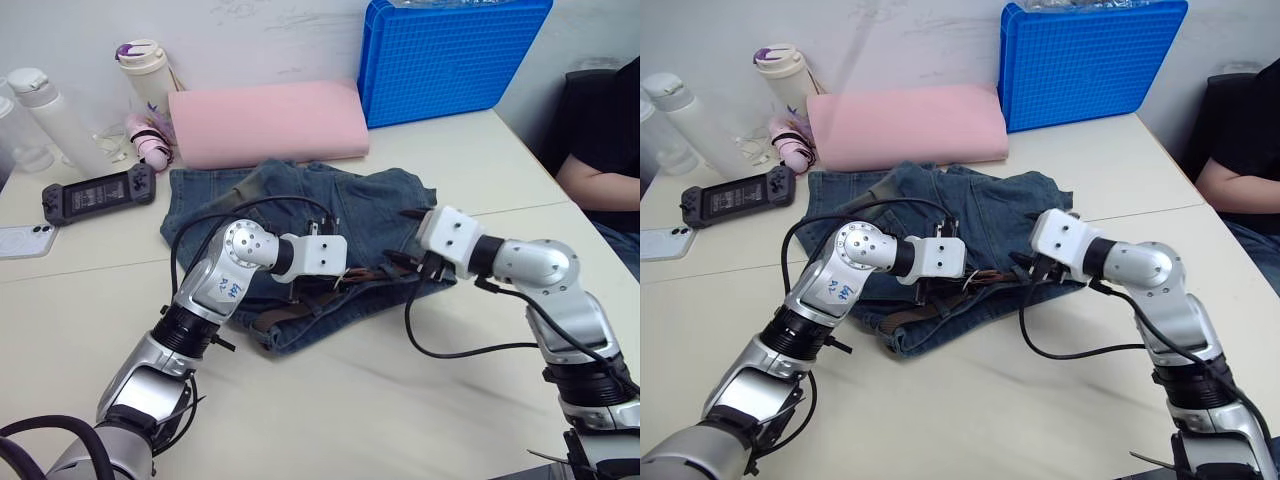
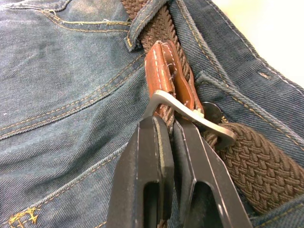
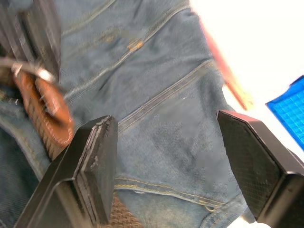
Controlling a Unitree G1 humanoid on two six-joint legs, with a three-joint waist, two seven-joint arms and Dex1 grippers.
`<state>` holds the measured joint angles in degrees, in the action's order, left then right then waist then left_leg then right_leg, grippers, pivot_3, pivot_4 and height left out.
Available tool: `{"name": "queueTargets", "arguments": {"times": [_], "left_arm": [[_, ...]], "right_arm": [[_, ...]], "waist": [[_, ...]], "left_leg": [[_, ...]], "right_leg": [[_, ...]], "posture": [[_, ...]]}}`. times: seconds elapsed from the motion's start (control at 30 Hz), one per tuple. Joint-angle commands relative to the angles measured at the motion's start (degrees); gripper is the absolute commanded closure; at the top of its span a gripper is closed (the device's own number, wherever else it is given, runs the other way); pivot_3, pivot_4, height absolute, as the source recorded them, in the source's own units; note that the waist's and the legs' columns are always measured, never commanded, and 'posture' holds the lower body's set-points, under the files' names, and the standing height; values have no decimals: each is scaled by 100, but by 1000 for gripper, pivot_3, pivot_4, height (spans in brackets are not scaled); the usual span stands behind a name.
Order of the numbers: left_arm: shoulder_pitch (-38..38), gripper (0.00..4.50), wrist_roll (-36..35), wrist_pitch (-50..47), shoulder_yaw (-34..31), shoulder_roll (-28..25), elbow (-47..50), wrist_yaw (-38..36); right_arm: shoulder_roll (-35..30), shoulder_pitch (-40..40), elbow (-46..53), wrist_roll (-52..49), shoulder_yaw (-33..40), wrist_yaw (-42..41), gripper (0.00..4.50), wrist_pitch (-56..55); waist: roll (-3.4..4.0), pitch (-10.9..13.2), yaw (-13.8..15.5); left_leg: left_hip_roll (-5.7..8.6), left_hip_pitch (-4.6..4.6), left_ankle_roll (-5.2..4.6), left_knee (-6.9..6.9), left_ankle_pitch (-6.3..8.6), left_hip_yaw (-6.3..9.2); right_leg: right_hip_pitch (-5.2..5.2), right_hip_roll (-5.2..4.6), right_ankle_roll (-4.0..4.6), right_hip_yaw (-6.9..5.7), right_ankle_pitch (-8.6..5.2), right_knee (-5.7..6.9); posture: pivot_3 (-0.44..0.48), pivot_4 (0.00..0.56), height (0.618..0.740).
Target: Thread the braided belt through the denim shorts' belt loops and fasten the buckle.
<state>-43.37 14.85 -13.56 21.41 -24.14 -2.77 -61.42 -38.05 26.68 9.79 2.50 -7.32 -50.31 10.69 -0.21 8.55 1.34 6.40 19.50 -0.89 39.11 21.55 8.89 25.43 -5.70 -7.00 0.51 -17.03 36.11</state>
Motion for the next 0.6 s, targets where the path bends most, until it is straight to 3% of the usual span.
{"name": "queueTargets", "arguments": {"times": [0.03,0.3,0.6], "left_arm": [[-108,4500,-160,146,54,19,43,-20],[-177,4500,-194,265,69,101,-23,-17],[-218,4500,-133,205,21,34,-141,78]], "right_arm": [[54,206,-281,215,-212,87,963,-622],[216,422,-693,529,-558,237,963,-1299],[-268,223,-556,552,-407,-61,963,-1167]], "waist": [[0,0,2],[0,0,6],[0,0,1]], "left_leg": [[0,0,0,0,0,0],[1,0,0,2,0,1],[3,1,0,2,0,0]], "right_leg": [[0,1,0,0,0,0],[0,5,-1,-2,0,0],[0,6,-1,-2,0,0]], "posture": [[0,150,740],[0,150,740],[0,150,740]]}}
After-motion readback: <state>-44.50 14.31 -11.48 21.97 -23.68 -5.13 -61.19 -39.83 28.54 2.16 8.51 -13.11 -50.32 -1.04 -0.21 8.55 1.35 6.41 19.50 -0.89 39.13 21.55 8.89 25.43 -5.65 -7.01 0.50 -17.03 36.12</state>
